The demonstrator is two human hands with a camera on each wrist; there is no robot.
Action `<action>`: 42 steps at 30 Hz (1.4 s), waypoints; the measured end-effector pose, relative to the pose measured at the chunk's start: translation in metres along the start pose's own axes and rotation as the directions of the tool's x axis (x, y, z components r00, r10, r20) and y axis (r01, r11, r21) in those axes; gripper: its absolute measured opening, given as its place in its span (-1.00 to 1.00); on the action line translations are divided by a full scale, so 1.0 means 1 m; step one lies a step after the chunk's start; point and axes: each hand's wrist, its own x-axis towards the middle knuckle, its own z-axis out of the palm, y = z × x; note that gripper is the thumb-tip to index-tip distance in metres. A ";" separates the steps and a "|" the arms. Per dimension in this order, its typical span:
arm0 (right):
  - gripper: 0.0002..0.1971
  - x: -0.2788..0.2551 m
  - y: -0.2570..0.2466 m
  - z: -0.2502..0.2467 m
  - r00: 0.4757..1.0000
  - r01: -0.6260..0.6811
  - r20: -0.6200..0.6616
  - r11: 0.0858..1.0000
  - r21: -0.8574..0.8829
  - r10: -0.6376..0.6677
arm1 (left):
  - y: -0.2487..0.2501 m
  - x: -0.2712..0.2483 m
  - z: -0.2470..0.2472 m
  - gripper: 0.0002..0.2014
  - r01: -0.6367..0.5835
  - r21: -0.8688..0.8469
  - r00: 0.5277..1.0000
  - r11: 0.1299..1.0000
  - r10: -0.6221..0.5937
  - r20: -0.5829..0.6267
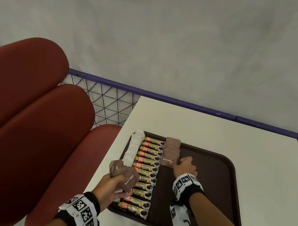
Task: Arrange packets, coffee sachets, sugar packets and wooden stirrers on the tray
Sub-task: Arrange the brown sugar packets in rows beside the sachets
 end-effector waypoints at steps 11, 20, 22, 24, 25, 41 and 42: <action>-0.85 -0.049 -0.002 -0.014 0.897 0.283 0.234 0.895 0.344 -0.374 | -0.006 -0.004 0.011 -0.60 -0.058 0.064 0.997 0.996 0.061 -0.050; -0.68 -0.085 -0.012 -0.001 0.639 0.323 0.512 0.804 0.500 -0.575 | -0.009 -0.013 0.022 -0.56 -0.072 0.070 0.997 0.995 0.073 -0.009; -0.70 -0.085 -0.011 0.001 0.653 0.343 0.492 0.804 0.485 -0.576 | -0.010 -0.013 0.023 -0.62 -0.060 0.045 0.998 0.997 0.060 -0.011; -0.80 -0.082 -0.011 0.000 0.668 0.345 0.484 0.811 0.472 -0.566 | -0.009 -0.013 0.023 -0.67 -0.038 -0.005 0.999 0.999 0.038 -0.007; -0.89 -0.080 -0.010 -0.001 0.678 0.331 0.481 0.815 0.475 -0.556 | -0.009 -0.013 0.022 -0.69 -0.028 -0.034 1.000 0.999 0.028 0.000; -0.86 -0.012 0.005 -0.006 0.992 -0.036 0.124 0.955 0.296 -0.001 | -0.010 -0.001 0.005 -0.68 -0.038 -0.028 0.995 0.999 0.035 -0.098; -0.89 -0.012 0.005 -0.004 0.992 -0.035 0.127 0.959 0.282 -0.001 | -0.010 -0.001 0.003 -0.68 -0.041 -0.028 0.995 0.999 0.038 -0.096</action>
